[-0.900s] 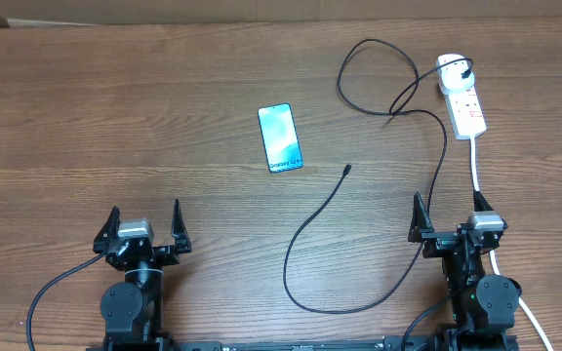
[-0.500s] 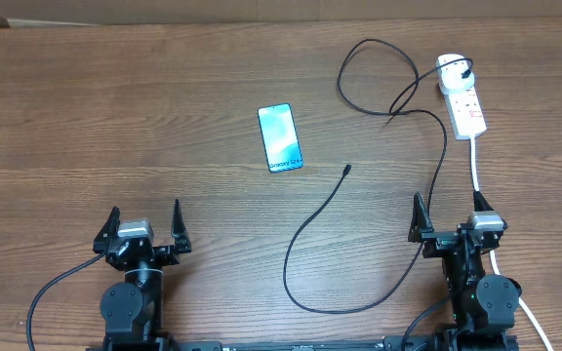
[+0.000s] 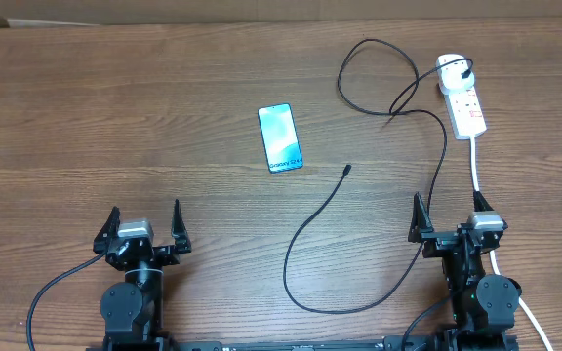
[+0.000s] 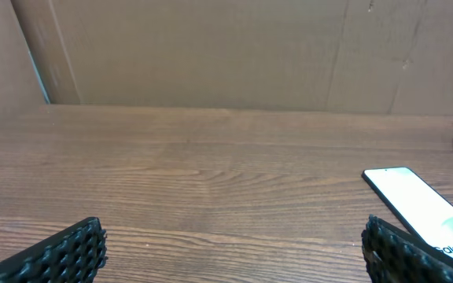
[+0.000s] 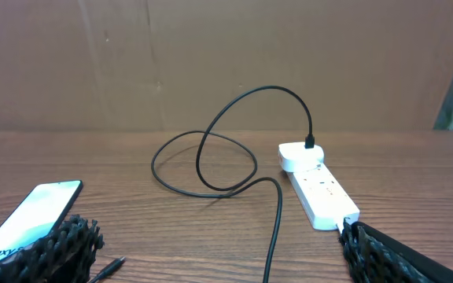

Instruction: Plug charger to phone and switch on socket

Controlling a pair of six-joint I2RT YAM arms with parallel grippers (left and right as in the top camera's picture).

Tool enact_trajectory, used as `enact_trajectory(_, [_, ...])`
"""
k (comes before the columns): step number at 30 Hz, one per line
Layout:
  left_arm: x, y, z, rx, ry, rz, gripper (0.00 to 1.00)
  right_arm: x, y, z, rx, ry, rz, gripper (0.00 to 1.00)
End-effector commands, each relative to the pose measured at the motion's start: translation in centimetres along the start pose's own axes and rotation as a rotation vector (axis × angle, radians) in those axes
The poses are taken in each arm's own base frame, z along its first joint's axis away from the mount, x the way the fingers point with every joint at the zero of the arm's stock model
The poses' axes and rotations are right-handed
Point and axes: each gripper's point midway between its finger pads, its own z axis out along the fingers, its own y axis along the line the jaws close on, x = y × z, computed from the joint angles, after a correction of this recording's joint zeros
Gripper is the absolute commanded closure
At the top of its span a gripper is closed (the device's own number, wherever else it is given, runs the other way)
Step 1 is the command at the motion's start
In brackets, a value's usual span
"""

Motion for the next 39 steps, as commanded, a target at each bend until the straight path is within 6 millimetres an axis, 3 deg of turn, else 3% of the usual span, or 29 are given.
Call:
enact_trajectory(1, [-0.1,-0.4,0.0,0.019,-0.008,0.022,0.0,0.2,-0.1,0.0,0.005,-0.005,-0.001,0.0])
enact_trajectory(33, [-0.1,-0.4,0.0,0.021,-0.008,0.018,0.0,0.2,-0.1,0.0,0.005,-0.005,-0.001,0.0])
enact_trajectory(39, [0.1,-2.7,-0.3,0.155,0.002,-0.042,0.0,0.2,-0.1,0.0,0.005,-0.005,-0.001,0.0])
